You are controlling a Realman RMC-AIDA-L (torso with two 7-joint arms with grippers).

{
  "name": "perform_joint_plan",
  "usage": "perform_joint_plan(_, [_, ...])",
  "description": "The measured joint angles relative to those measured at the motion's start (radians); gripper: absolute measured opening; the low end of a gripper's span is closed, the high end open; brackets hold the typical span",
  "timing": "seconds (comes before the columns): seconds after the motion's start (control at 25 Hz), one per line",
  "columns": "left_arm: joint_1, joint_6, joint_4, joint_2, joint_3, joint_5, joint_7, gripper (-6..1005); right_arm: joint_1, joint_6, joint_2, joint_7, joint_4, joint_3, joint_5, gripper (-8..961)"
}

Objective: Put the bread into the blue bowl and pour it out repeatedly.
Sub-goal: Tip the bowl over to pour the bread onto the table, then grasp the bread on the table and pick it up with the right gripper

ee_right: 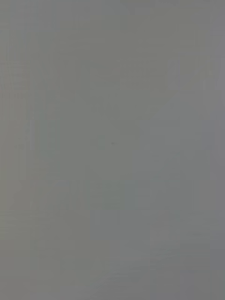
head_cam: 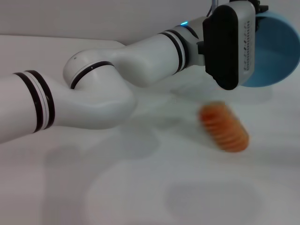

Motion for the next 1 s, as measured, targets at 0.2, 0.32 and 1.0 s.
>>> perform_joint_plan(0.2, [0.001, 0.003, -0.002, 0.0, 0.0, -0.095, -0.032, -1, 0.01, 0.006, 0.0, 0.051, 0.016, 0.005, 0.003, 530])
perform_joint_plan(0.32, [-0.005, 0.029, -0.009, 0.0, -0.043, -0.221, -0.059, -1, 0.014, 0.023, 0.0, 0.112, 0.027, -0.001, -0.004, 526])
perform_joint_plan(1.0, [0.005, 0.304, -0.061, 0.011, -0.426, -0.428, -0.231, -2, 0.092, 0.073, -0.025, 1.288, -0.13, -0.241, -0.878, 503])
